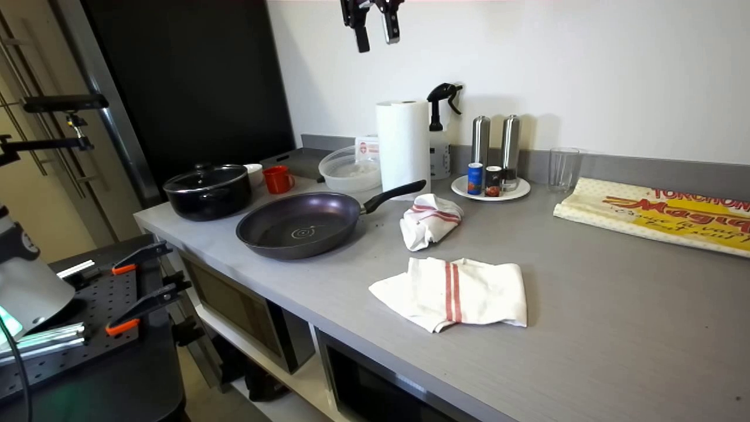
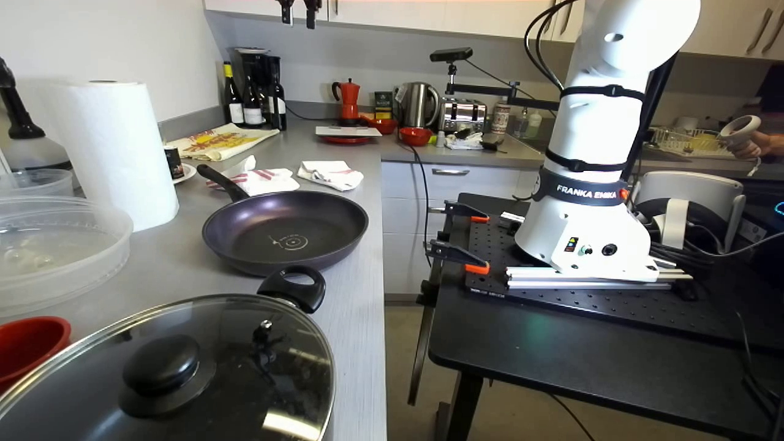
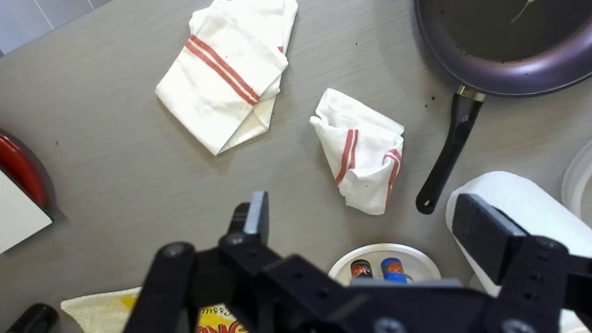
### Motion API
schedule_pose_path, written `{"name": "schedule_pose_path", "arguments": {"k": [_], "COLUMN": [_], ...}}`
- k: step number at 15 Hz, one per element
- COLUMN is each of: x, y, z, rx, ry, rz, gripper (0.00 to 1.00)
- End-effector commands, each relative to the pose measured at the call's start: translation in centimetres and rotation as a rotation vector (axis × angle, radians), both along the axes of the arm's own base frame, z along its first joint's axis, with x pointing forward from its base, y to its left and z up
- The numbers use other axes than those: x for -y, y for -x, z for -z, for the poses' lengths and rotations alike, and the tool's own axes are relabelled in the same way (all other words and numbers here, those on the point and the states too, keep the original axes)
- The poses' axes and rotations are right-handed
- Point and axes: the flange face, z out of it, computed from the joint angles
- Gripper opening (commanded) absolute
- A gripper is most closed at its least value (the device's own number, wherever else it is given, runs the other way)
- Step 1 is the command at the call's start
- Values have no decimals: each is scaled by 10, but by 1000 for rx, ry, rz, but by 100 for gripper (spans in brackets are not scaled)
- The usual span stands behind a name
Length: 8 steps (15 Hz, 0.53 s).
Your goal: Use the left towel to wipe the pan
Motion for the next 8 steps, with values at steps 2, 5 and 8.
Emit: {"name": "schedule_pose_path", "arguments": {"k": [2,5,8], "x": [26,32,31], "y": [-52,-79,-102], "z": [29,58,86], "rx": [5,-4,-18], "ry": [-35,-70,-86], "rz": [-80,-113,-141], "gripper": [100,100,100]}}
